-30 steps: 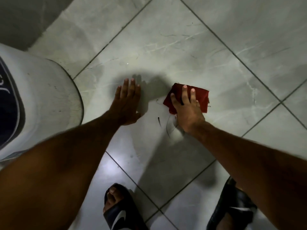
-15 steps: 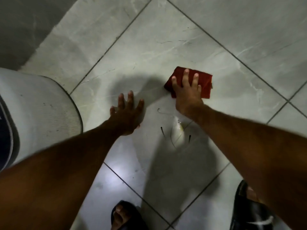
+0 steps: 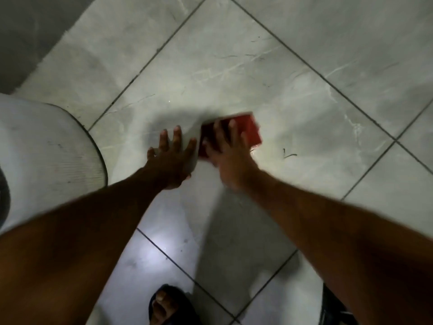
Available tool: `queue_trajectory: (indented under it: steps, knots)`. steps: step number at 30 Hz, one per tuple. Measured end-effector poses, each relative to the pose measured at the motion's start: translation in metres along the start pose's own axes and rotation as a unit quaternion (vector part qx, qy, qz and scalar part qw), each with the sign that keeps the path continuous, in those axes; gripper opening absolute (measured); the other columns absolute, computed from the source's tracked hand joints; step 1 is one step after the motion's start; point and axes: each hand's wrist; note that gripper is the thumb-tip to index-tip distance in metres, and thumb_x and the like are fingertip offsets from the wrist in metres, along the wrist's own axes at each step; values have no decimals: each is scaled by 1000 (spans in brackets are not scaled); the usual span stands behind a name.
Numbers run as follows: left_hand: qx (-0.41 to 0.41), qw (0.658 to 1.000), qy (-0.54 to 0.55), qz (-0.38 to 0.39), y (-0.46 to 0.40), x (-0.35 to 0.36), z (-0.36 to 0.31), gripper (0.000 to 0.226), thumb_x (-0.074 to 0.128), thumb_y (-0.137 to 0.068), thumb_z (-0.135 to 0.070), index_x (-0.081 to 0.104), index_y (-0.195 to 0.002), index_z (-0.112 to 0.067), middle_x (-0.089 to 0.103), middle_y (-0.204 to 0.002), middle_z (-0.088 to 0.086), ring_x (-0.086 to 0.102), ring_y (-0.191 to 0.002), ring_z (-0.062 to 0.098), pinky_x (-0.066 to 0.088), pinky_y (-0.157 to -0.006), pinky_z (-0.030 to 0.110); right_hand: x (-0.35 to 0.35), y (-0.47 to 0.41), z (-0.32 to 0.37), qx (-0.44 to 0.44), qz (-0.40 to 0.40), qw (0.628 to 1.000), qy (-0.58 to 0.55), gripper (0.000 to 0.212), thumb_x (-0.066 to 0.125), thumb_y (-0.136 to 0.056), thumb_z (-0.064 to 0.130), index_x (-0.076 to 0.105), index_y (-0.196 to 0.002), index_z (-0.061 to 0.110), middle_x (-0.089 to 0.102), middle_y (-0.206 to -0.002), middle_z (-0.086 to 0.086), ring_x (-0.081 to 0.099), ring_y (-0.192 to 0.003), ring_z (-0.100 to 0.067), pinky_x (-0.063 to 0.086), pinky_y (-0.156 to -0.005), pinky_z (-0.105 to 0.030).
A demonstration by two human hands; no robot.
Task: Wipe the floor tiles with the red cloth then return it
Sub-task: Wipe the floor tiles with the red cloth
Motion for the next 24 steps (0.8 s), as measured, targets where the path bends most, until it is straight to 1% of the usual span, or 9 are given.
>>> queue_trajectory:
  steps: [3,6,10,12,13,16,19,21,24]
  knots:
    - [1,1000,7,2,4,-6,-1,96,57,-89,-44,-18,-149,-33,-35,-155,14,-27,-141,45,11,-112,70,38,115,25,-114,31,993,22,60,56,-84,26,42,-142,26,29,-155,-17,23,-139,-51,29,-105,-65]
    - [7,1000,2,-4,7,-8,-3,96,57,-90,-44,-17,-149,-31,-33,-156,16,-26,-141,46,10,-112,71,42,162,-29,-158,39,985,50,62,54,-79,20,46,-139,27,38,-151,-18,34,-134,-51,37,-99,-65]
    - [6,1000,3,-9,2,-3,-2,95,57,-90,-43,-16,-149,-32,-32,-156,16,-25,-141,47,11,-112,71,8,64,-62,45,-35,998,-8,75,55,-80,23,25,-149,30,8,-161,-18,5,-143,-52,20,-109,-67]
    - [-1,1000,0,-9,2,-3,-1,94,57,-89,-45,-15,-149,-33,-31,-157,15,-23,-142,47,13,-112,71,-5,20,-42,109,-19,993,-34,78,53,-82,22,17,-151,32,-6,-162,-14,-7,-143,-50,13,-112,-66]
    - [-3,1000,-4,-9,2,-2,-1,95,57,-88,-46,-15,-149,-33,-31,-157,15,-23,-142,46,14,-111,71,0,19,-28,99,-13,995,-26,76,51,-84,22,16,-151,31,-8,-162,-15,-9,-142,-51,11,-111,-67]
    - [0,1000,1,-13,2,-2,0,98,59,-87,-46,-15,-149,-35,-31,-157,13,-23,-143,45,15,-111,71,34,106,-6,-71,29,997,11,67,36,-84,21,24,-150,26,4,-160,-20,2,-142,-54,16,-108,-68]
    - [4,1000,6,-23,2,-1,1,97,59,-86,-48,-13,-150,-35,-29,-158,13,-21,-144,45,15,-111,71,33,173,-60,-141,65,987,40,65,47,-79,18,41,-144,26,29,-154,-22,26,-136,-55,36,-99,-69]
    - [7,1000,0,-29,-1,0,0,97,59,-86,-49,-13,-149,-35,-27,-158,14,-20,-143,46,15,-109,72,16,148,-105,-33,20,998,44,68,49,-80,20,36,-146,23,21,-155,-27,19,-137,-58,34,-98,-71]
    - [3,1000,-8,-30,0,1,2,97,58,-86,-49,-14,-149,-35,-27,-158,14,-18,-143,48,17,-108,72,-7,65,-115,179,-7,983,-37,78,52,-83,26,15,-151,28,-7,-160,-22,-5,-141,-55,16,-108,-72]
Point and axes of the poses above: each hand's wrist, its own y-axis away from the middle knuckle, its own x-axis out of the palm, z = x × y
